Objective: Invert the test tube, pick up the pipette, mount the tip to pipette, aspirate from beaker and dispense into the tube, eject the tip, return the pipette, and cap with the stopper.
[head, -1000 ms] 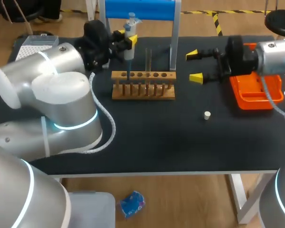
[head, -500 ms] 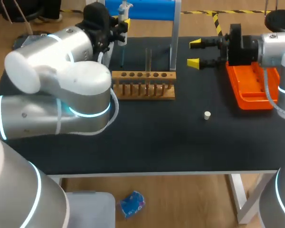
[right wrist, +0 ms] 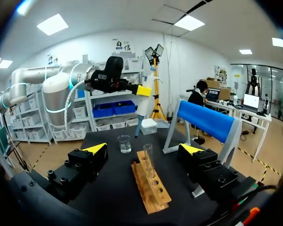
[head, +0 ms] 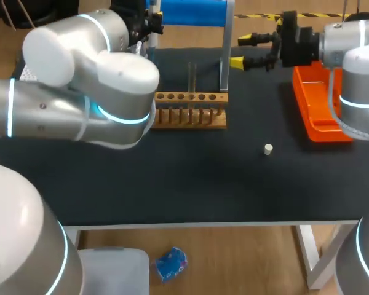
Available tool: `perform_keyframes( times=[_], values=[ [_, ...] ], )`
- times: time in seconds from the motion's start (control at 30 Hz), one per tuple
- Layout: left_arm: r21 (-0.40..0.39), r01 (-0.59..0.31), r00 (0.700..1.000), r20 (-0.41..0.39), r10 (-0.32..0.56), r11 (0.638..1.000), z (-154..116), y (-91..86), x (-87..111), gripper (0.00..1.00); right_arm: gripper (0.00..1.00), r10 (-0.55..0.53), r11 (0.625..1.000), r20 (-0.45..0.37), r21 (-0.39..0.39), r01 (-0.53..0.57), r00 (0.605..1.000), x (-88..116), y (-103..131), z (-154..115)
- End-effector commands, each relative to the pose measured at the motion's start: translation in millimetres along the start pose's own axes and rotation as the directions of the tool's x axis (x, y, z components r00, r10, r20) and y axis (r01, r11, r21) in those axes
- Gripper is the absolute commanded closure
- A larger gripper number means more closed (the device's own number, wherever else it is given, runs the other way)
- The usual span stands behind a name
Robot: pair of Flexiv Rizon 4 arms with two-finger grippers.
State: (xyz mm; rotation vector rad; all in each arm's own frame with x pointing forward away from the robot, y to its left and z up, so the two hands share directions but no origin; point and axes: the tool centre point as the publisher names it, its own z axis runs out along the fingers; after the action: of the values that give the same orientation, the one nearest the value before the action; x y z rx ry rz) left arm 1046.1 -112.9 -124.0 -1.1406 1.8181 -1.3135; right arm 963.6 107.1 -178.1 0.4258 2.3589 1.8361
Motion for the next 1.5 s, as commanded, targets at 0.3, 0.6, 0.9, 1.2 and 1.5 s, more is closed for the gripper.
perform_keyframes(
  times=[0.3, 0.6, 0.9, 1.2, 1.5],
  values=[
    [-0.108, 0.002, 1.000, 0.017, 0.000, 0.994, 3, -5.4, 3.3, 1.00, 0.00, 0.001, 1.000, -0.004, 0.004, -0.001, 1.000, -3, 0, 3],
    [-0.101, 0.034, 0.999, 0.045, -0.030, 0.994, 9, -5.5, 0.3, 1.00, 0.00, 0.000, 1.000, 0.001, 0.016, 0.000, 1.000, -14, 8, 17],
    [-0.130, 0.064, 0.992, 0.120, -0.048, 0.990, 35, 5.0, -6.0, 1.00, 0.00, 0.031, 0.999, 0.018, 0.017, -0.031, 0.999, -41, 21, 56],
    [-0.146, 0.081, 0.988, 0.141, -0.060, 0.986, 50, 9.9, -14.5, 1.00, 0.00, 0.071, 0.997, 0.066, 0.003, -0.072, 0.995, -69, 26, 82],
    [-0.165, 0.103, 0.983, 0.168, -0.075, 0.981, 57, 17.7, -20.7, 1.00, 0.00, 0.076, 0.997, 0.154, 0.002, -0.077, 0.985, -92, 27, 105]
  ],
)
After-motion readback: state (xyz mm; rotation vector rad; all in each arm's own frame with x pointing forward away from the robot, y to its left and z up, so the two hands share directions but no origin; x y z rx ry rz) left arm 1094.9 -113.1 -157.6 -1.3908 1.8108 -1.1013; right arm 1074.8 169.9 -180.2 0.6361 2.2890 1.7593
